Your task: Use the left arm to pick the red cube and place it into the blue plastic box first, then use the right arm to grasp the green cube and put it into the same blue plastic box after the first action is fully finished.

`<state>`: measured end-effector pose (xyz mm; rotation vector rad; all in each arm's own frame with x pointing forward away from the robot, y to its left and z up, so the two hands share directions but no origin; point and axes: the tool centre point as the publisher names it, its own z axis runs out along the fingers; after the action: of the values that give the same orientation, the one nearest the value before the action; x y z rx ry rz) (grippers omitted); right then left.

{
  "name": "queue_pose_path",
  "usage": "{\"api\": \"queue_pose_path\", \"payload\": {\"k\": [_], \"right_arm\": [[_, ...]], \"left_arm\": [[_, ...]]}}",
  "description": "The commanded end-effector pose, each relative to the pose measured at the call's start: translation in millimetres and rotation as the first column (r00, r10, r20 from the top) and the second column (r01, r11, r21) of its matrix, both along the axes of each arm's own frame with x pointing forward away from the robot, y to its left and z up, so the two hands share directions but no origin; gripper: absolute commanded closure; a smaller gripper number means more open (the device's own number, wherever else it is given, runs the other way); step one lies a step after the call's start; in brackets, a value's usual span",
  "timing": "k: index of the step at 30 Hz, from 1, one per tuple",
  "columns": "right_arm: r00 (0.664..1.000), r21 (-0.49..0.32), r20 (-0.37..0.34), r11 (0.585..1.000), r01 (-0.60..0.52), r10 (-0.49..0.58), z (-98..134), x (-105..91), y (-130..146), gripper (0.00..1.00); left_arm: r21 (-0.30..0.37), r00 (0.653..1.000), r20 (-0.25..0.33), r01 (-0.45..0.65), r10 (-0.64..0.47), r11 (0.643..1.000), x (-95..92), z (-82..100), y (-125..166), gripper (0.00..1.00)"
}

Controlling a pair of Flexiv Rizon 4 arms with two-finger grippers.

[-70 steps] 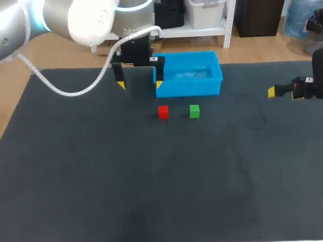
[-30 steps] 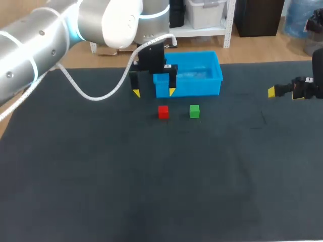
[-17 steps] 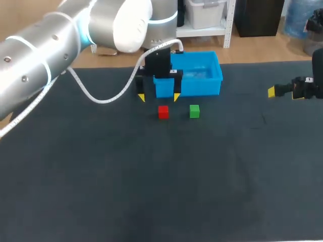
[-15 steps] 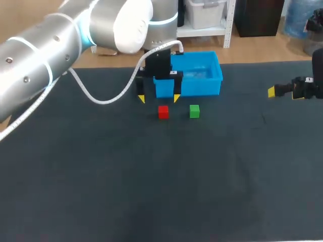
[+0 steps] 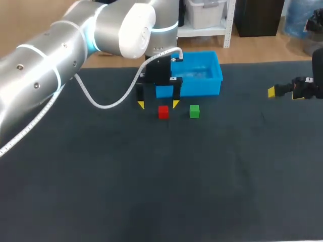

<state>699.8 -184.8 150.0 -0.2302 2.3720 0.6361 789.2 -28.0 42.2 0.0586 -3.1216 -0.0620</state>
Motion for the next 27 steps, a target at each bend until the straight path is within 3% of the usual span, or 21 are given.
{"api": "queue_pose_path", "payload": {"k": [1,13,27], "right_arm": [[1.0,0.0,0.0,1.0,-0.001,0.001,0,0.4,0,0.0],[1.0,0.0,0.0,1.0,-0.001,0.001,0,0.4,0,0.0],[1.0,0.0,0.0,1.0,-0.001,0.001,0,0.4,0,0.0]], "left_arm": [[0.004,1.0,-0.01,-0.004,0.005,1.0,5.7,-5.0,-4,0.0],[-0.016,0.999,-0.023,-0.039,0.038,0.999,8.7,-19.4,-5,0.0],[0.023,0.999,-0.031,-0.028,0.029,0.999,14.5,-31.4,-7,0.0]]}}
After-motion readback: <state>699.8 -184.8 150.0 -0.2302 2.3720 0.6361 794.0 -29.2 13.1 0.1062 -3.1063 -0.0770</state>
